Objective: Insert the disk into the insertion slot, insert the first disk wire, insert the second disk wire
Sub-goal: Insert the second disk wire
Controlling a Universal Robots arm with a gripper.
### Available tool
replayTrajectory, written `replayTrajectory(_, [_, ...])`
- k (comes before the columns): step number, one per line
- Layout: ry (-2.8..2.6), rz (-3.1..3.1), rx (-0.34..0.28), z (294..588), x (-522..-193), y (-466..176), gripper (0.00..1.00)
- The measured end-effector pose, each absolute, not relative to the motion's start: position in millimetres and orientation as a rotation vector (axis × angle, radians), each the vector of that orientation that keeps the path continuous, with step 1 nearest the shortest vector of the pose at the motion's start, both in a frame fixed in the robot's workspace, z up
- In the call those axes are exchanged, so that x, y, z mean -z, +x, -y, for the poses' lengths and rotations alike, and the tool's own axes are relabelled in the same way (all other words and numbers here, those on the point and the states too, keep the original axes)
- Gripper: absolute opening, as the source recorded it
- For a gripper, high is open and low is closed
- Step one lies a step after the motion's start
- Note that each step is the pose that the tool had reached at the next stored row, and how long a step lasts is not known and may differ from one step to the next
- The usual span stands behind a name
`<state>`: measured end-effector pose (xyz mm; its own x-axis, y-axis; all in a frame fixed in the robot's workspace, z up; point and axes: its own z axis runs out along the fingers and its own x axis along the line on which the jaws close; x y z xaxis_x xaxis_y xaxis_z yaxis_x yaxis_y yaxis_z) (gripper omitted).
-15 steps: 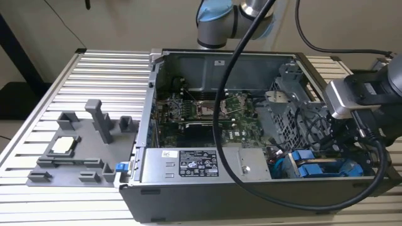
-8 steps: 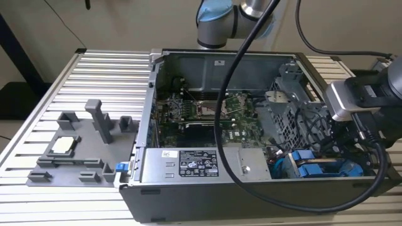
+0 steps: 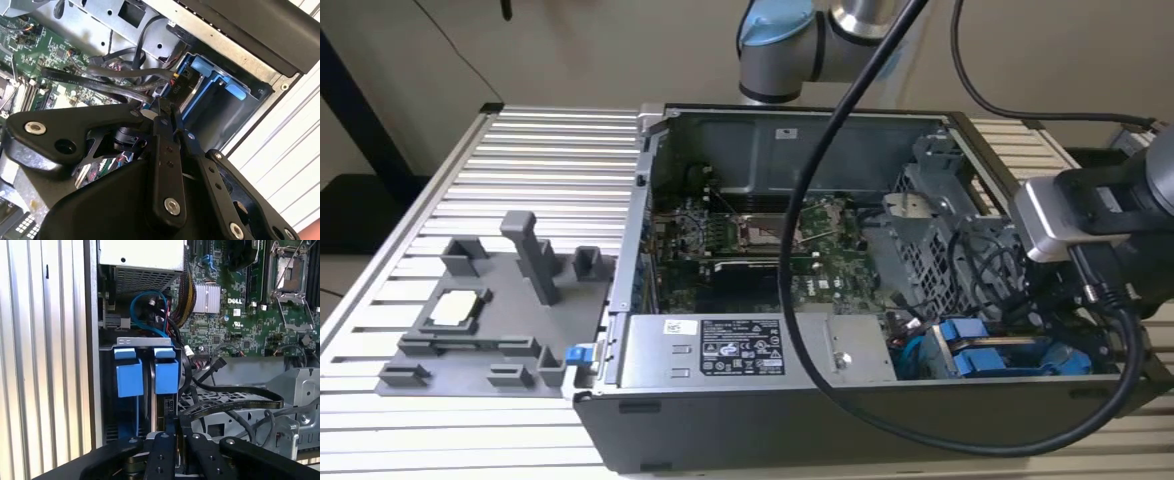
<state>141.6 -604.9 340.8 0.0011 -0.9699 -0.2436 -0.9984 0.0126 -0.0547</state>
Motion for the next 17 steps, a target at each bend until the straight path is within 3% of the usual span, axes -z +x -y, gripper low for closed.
replayTrajectory(17, [-2.041, -2.077, -0.212, 608.0, -335.5, 143.6, 0.15])
